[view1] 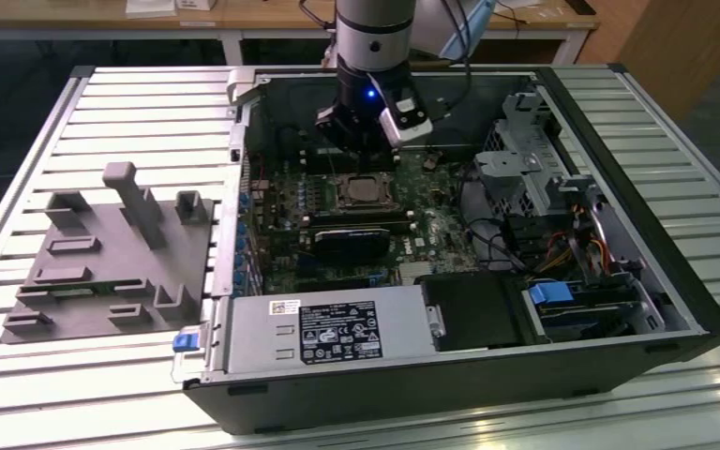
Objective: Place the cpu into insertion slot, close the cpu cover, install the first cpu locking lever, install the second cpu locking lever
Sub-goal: 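Install the first cpu locking lever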
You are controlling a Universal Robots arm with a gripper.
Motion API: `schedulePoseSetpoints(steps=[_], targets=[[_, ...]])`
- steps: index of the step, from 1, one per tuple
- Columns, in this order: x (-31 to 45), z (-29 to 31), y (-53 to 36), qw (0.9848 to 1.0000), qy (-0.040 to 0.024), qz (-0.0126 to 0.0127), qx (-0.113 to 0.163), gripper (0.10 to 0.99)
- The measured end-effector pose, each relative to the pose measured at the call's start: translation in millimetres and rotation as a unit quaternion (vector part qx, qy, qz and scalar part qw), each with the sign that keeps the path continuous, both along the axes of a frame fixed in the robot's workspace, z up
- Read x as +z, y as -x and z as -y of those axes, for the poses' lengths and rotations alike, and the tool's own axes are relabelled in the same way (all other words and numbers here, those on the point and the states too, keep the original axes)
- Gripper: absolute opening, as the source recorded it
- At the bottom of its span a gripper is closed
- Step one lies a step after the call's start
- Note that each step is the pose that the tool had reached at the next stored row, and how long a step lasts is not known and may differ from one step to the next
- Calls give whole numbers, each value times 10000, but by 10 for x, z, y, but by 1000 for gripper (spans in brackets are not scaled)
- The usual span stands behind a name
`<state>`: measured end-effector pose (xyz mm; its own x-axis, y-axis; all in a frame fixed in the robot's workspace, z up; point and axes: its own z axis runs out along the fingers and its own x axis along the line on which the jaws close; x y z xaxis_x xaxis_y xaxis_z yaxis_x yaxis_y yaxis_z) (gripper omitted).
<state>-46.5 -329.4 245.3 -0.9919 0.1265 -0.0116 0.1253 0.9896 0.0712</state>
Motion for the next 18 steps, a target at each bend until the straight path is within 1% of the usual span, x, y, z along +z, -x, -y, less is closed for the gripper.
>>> schedulePoseSetpoints(steps=[3, 7, 9, 15, 18], targets=[[2, 1, 33, 10000, 1, 9, 0, 102], [1, 1, 127, 10000, -3, 36, 0, 102], [1, 0, 182, 10000, -3, 54, 1, 102], [1, 0, 358, 9999, -3, 120, 0, 102], [1, 0, 430, 9999, -3, 145, 1, 102]])
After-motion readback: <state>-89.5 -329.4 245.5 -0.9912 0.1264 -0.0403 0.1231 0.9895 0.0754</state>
